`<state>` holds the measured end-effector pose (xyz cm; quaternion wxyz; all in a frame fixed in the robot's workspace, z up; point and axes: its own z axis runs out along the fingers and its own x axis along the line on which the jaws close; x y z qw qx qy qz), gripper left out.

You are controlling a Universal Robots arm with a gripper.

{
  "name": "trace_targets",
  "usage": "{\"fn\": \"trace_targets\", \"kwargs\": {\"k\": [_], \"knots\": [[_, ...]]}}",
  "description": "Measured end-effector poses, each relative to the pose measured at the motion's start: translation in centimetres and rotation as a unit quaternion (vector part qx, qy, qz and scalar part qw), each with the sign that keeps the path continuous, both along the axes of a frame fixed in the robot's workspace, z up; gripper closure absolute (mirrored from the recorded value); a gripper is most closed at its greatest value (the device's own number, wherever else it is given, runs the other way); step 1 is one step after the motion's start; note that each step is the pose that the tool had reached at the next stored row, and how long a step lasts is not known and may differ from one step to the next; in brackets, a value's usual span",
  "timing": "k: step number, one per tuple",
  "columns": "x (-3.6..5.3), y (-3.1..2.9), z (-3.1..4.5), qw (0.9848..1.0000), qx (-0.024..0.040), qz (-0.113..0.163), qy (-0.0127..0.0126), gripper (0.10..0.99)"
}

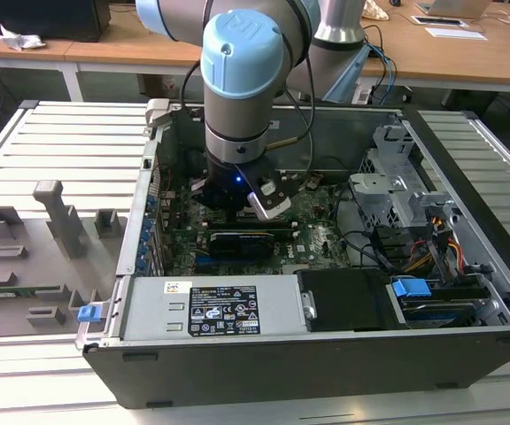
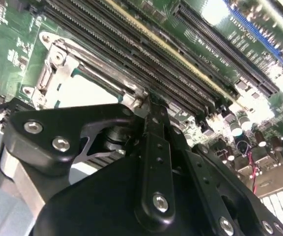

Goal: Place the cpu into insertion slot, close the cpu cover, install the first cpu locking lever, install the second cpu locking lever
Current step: 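Install the second cpu locking lever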

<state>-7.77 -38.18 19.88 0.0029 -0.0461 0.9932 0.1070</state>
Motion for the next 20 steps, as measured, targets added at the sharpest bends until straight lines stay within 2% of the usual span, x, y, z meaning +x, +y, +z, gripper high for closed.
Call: {"fn": "trace_targets", "kwargs": {"k": [1, 4, 10, 20], "knots": [[-0.14, 0.00, -0.04, 1.0000, 0.0022, 0.000, 0.0000, 0.980], [-0.17, -0.02, -0.03, 1.0000, 0.0031, 0.000, 0.0000, 0.980], [-0.17, -0.02, 1.07, 1.0000, 0.0031, 0.000, 0.0000, 0.980], [-0.17, -0.01, 1.80, 1.0000, 0.0032, 0.000, -0.0001, 0.980]]}}
